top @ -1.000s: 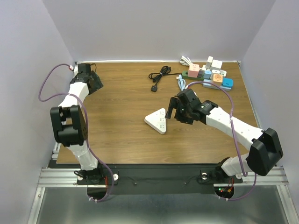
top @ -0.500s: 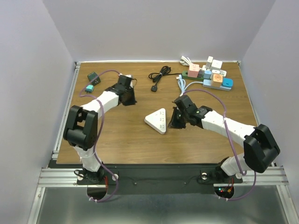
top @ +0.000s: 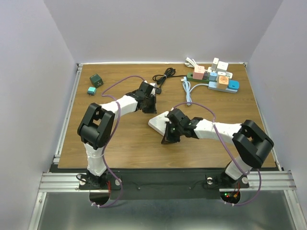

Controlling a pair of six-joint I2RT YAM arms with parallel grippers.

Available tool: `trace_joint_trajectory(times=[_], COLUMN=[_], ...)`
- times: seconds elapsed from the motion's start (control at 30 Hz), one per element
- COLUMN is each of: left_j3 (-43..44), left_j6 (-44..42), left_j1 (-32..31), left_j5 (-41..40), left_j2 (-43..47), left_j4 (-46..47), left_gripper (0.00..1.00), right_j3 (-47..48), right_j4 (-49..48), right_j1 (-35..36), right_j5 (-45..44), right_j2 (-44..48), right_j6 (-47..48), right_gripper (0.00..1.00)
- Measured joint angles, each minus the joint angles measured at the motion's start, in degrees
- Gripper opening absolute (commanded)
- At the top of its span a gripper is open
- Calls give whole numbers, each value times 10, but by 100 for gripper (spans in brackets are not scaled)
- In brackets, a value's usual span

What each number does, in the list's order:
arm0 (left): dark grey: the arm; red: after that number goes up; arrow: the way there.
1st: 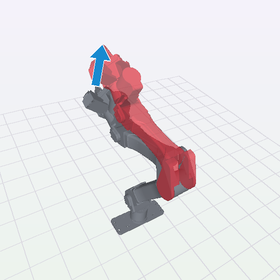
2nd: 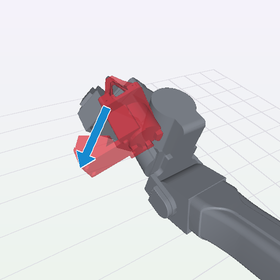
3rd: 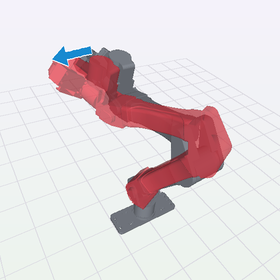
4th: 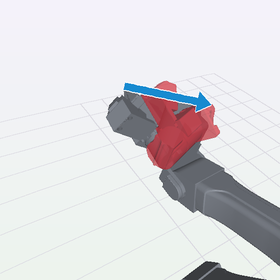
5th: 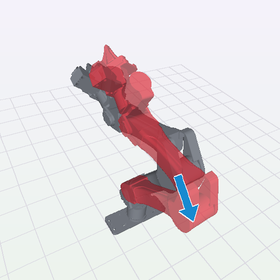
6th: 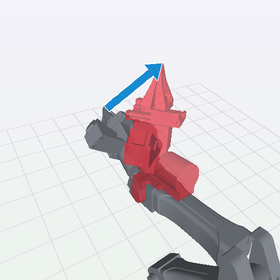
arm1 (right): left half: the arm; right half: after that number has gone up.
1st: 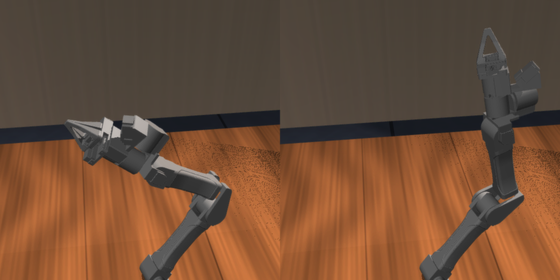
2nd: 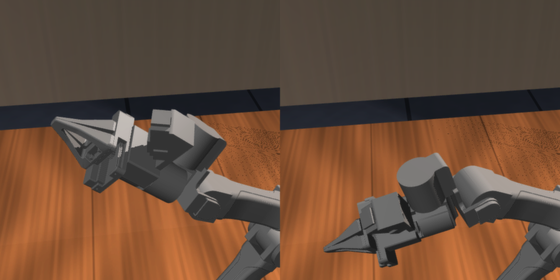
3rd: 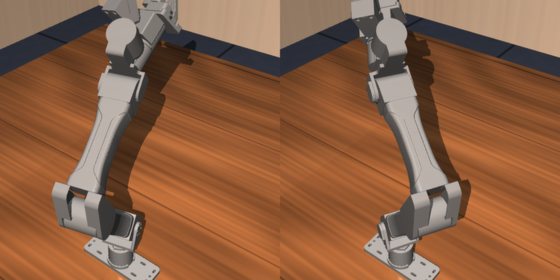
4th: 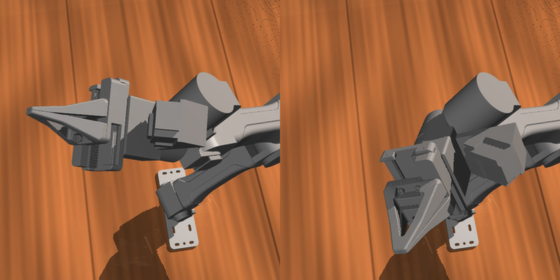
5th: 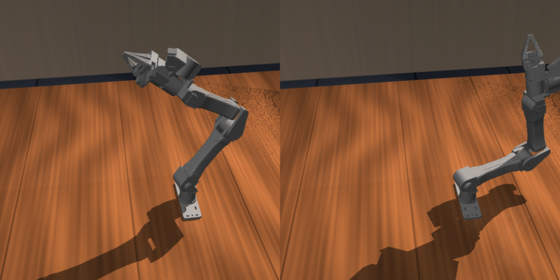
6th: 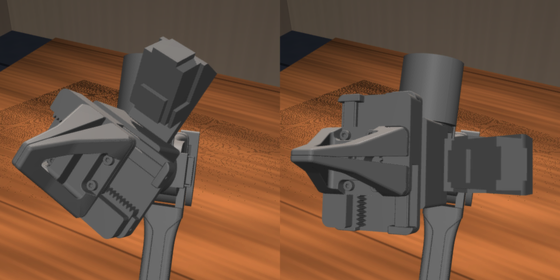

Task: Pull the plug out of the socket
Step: Move the socket to the corner of the board.

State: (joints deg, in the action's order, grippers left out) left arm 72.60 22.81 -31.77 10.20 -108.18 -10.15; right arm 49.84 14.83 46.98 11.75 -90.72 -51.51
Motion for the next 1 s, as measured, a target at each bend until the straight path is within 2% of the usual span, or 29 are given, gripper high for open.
trace_joint_trajectory(times=[0.2, 0.37, 0.5, 0.57, 0.67, 0.7, 0.77, 0.8, 0.93, 1.0], left_j3=[-18, -65, -107, -131, -160, -164, -166, -166, -148, -123], left_j6=[10, 30, 45, 59, 80, 87, 97, 103, 118, 123], left_j1=[-9, -29, -52, -68, -97, -104, -122, -133, -157, -166], left_j5=[6, 13, 16, 21, 30, 33, 40, 43, 49, 51], left_j2=[0, 4, 34, 51, 71, 74, 76, 75, 70, 57], left_j4=[24, 42, 52, 57, 61, 62, 63, 66, 71, 75], left_gripper=[0, 0, 0, 0, 0, 0, 0, 0, 0, 0], right_j3=[-15, -18, -19, -19, -19, -17, -13, -9, -5, -14], right_j4=[-4, 1, 4, 10, 17, 26, 39, 50, 94, 110], right_j1=[0, -3, -30, -51, -84, -97, -107, -110, -117, -118], right_j5=[-47, -112, -143, -156, -177, -186, -198, -205, -228, -233], right_j2=[-17, -16, -14, -9, -1, 1, 2, 4, 34, 72], right_j6=[-19, -27, -27, -23, -9, 0, 7, 10, 8, -3], right_gripper=[1, 0, 0, 4, 28, 42, 55, 69, 89, 95])
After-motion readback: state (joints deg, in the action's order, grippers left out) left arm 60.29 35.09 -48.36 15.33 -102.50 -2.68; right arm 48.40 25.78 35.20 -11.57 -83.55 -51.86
